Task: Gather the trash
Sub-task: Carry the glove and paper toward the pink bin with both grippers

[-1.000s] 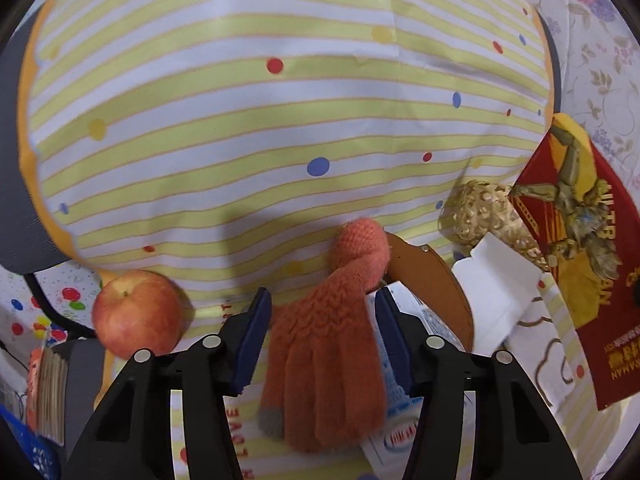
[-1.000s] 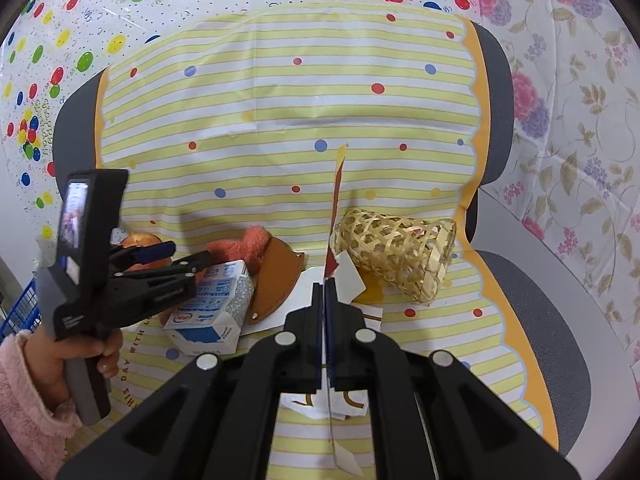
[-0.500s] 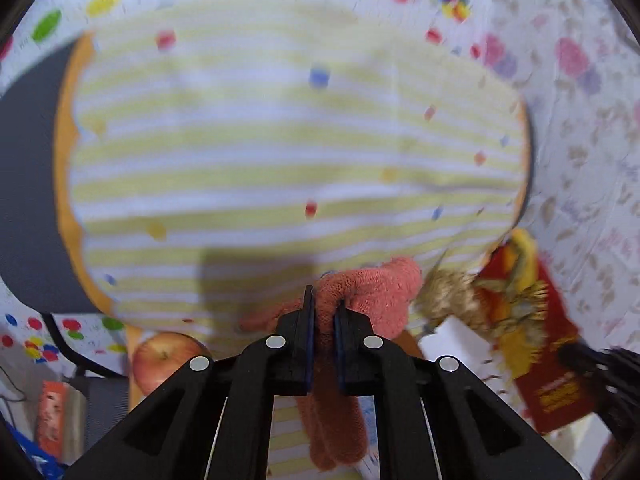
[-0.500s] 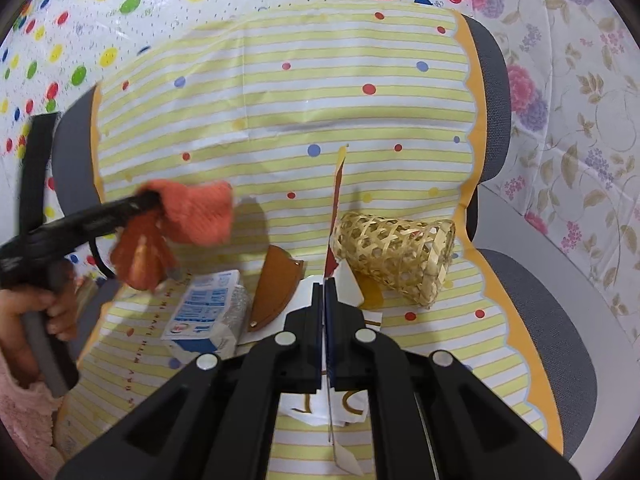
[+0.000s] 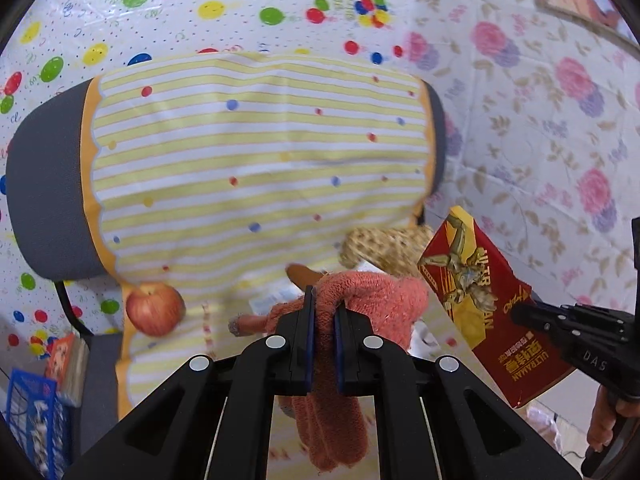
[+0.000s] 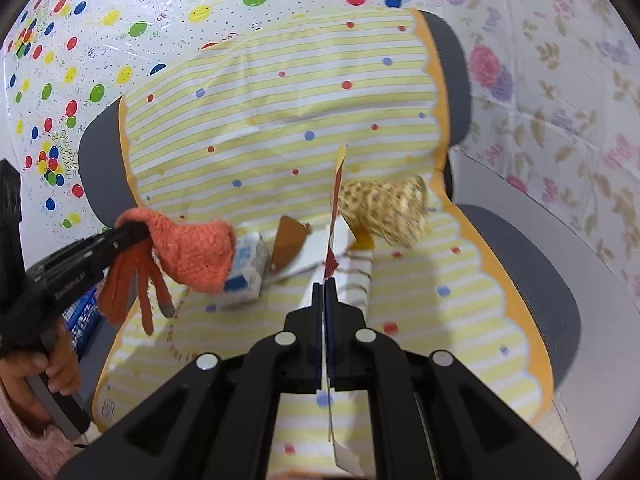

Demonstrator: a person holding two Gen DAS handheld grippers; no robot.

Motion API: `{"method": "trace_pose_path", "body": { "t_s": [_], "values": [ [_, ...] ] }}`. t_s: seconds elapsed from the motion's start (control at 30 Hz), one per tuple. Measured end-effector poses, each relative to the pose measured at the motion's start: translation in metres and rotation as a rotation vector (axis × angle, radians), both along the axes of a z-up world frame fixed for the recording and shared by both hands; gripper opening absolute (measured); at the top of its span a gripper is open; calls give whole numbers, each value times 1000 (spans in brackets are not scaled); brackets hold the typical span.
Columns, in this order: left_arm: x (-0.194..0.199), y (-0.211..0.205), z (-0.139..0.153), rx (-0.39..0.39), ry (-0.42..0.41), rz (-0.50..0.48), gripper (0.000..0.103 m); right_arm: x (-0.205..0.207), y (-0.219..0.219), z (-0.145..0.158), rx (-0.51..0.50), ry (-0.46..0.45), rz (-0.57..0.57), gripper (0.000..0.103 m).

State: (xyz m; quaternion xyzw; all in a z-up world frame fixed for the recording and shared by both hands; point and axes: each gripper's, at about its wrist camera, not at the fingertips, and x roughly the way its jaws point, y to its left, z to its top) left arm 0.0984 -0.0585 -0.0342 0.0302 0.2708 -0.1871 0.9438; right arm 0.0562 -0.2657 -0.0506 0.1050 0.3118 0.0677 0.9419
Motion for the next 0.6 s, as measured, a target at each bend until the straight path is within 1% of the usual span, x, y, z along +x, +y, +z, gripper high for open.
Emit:
{"method": "trace_pose_path", "body": {
  "t_s": [0.13, 0.23, 0.5, 0.6],
  "values": [
    [-28, -13, -12, 6, 12, -27, 8, -30, -10, -2, -9, 2, -38, 2],
    [-48, -26, -20, 1, 23, -66, 8, -53, -18, -2, -22, -4, -76, 2],
    [-96, -75, -40, -19, 49, -208, 8, -116, -49, -16, -32, 34, -177, 2],
    [-111, -95, -48, -15, 68, -268, 8, -143, -63, -24, -39, 52, -230, 2]
  ]
}}
